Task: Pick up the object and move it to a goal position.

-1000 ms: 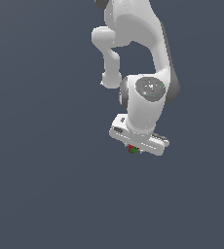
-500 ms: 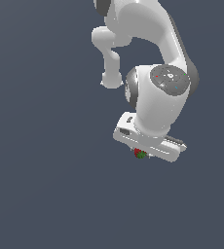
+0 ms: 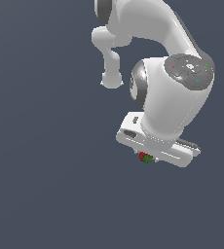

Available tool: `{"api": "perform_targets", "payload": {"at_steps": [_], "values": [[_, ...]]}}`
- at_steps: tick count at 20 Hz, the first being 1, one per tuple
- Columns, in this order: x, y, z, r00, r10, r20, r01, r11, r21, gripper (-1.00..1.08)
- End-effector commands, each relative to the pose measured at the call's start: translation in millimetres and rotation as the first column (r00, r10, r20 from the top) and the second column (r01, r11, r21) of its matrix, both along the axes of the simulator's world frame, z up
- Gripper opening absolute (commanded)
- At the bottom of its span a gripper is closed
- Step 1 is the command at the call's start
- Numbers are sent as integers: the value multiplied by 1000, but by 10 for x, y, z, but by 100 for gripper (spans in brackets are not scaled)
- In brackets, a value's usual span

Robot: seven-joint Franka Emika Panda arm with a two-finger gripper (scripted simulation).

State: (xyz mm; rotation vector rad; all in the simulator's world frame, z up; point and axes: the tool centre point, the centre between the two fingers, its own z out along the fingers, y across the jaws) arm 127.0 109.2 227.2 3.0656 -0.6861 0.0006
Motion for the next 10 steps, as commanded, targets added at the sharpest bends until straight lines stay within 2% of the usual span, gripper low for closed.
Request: {"api": "perform_targets", "payload": {"at_steps": [1, 10], "values": [[41, 12, 45, 1000, 0, 0, 0, 1000, 0, -100], [96, 24, 96, 1000, -1, 0, 1, 1000, 0, -100]]}}
